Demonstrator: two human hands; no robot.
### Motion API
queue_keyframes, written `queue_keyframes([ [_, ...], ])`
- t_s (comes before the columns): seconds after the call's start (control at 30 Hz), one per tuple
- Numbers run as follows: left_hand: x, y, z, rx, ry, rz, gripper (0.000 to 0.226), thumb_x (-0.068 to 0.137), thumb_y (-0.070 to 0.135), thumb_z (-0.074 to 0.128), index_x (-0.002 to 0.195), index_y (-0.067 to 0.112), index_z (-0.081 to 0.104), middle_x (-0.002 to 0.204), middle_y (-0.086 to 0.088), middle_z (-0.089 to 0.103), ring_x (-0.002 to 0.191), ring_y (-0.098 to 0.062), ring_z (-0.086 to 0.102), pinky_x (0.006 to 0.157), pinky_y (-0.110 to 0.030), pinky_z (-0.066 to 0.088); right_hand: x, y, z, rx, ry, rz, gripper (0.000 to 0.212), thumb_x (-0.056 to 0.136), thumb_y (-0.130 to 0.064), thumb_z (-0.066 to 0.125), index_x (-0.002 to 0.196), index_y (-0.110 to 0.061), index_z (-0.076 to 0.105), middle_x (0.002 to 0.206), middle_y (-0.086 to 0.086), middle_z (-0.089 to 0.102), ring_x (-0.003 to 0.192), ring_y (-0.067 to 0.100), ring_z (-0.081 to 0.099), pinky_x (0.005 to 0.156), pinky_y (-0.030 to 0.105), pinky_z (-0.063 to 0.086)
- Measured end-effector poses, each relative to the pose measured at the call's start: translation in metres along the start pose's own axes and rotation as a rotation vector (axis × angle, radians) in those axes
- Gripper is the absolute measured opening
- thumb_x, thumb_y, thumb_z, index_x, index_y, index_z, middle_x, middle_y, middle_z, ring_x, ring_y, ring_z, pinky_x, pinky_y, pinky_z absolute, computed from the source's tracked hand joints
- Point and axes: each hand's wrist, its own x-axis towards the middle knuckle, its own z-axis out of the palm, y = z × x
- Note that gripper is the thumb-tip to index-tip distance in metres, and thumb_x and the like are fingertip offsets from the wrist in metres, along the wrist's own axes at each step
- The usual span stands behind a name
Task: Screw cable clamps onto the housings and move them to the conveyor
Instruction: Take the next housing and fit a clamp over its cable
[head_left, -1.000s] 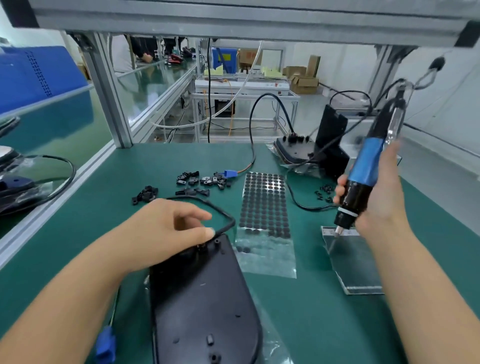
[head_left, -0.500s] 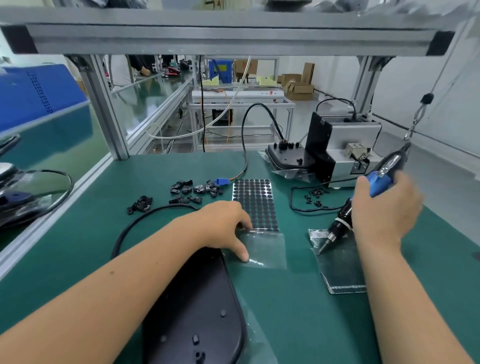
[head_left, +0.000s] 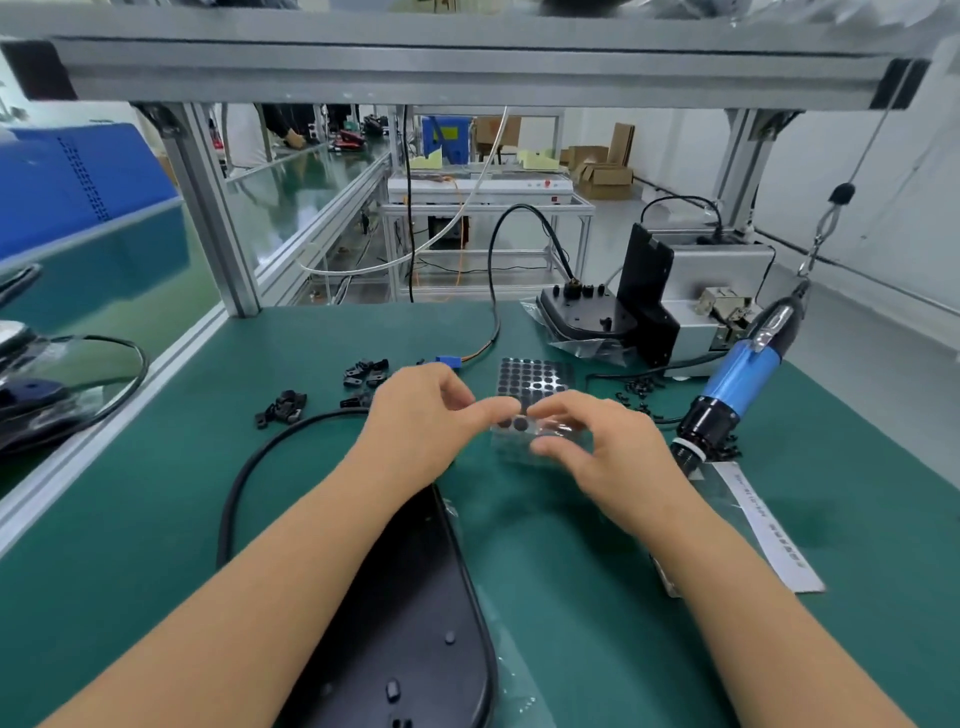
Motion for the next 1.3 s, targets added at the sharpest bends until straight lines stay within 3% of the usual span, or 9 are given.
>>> queue_keyframes([
  [0.17,-0.014,0.006,-0.001,-0.413,-0.296,-0.152,0.016,0.088,0.017,0.068,0.075,0.008,0.072,0.070,-0.004,0.073,0.059,-0.009,0.068,0.046,-0.015,0.044,-0.004,0.000,0.001,0.054,0.036,0.051,0.013,0.086,-0.036,0.067,0.099,-0.035,0.065,0.089,-0.018,0.069,0.091,0.005,0.062,0.085,0.036,0.050],
  [0.37,-0.016,0.008,0.001,-0.558,-0.280,-0.195,0.007,0.084,0.003,0.069,0.084,0.010,0.071,0.062,0.000,0.068,0.052,-0.005,0.059,0.044,-0.013,0.038,-0.008,-0.007,0.000,0.129,0.014,0.042,0.013,0.084,-0.036,0.068,0.097,-0.034,0.068,0.092,-0.021,0.067,0.096,0.000,0.061,0.092,0.034,0.048],
  [0.53,-0.020,0.008,0.002,-0.539,-0.279,-0.123,0.019,0.085,0.001,0.068,0.080,0.018,0.073,0.060,0.004,0.065,0.052,-0.005,0.057,0.045,-0.014,0.037,-0.007,-0.011,-0.001,0.181,0.054,0.050,0.012,0.084,-0.027,0.069,0.096,-0.028,0.071,0.093,-0.016,0.068,0.092,0.000,0.060,0.087,0.021,0.046],
  [0.6,-0.020,0.008,0.002,-0.543,-0.289,-0.102,0.021,0.086,0.000,0.065,0.079,0.018,0.073,0.061,0.003,0.063,0.052,-0.005,0.057,0.043,-0.013,0.034,-0.007,-0.014,-0.001,0.182,0.101,0.044,0.013,0.082,-0.024,0.072,0.094,-0.028,0.072,0.091,-0.014,0.066,0.087,0.000,0.060,0.076,0.008,0.038],
  [0.67,-0.020,0.009,0.002,-0.543,-0.301,-0.082,0.022,0.088,-0.001,0.062,0.079,0.017,0.071,0.062,0.002,0.062,0.051,-0.006,0.057,0.042,-0.013,0.033,-0.006,-0.018,0.000,0.190,0.127,0.038,0.013,0.081,-0.020,0.073,0.093,-0.026,0.073,0.088,-0.013,0.065,0.084,0.001,0.060,0.070,0.006,0.035],
  [0.87,-0.022,0.010,0.003,-0.458,-0.301,-0.004,0.031,0.090,-0.001,0.058,0.076,0.024,0.071,0.066,0.003,0.062,0.052,-0.007,0.058,0.044,-0.011,0.035,-0.009,-0.019,0.004,0.213,0.129,0.052,0.010,0.080,-0.016,0.073,0.083,-0.026,0.071,0.079,-0.013,0.067,0.077,0.002,0.062,0.065,0.010,0.038],
  [1.0,-0.023,0.011,0.007,-0.424,-0.276,0.019,0.022,0.090,0.002,0.060,0.081,0.016,0.073,0.068,0.002,0.067,0.053,-0.008,0.062,0.047,-0.012,0.039,-0.010,-0.019,0.005,0.149,0.182,0.081,0.012,0.078,-0.020,0.074,0.074,-0.028,0.066,0.073,-0.015,0.066,0.072,0.003,0.062,0.066,0.025,0.047],
  [1.13,-0.022,0.014,0.008,-0.452,-0.258,-0.057,0.025,0.091,0.030,0.064,0.073,0.015,0.073,0.065,-0.001,0.069,0.056,-0.016,0.068,0.041,-0.016,0.034,-0.014,-0.022,0.008,0.084,0.220,0.067,0.012,0.080,-0.022,0.072,0.075,-0.031,0.066,0.077,-0.014,0.065,0.074,0.006,0.062,0.069,0.037,0.052],
  [1.3,-0.020,0.023,0.012,-0.403,-0.200,-0.072,0.035,0.092,0.024,0.060,0.059,0.017,0.070,0.060,-0.004,0.070,0.044,-0.014,0.059,0.044,-0.010,0.040,-0.017,-0.023,0.007,0.022,0.219,0.045,0.009,0.082,-0.019,0.070,0.083,-0.028,0.070,0.082,-0.013,0.066,0.079,0.010,0.062,0.071,0.038,0.051],
])
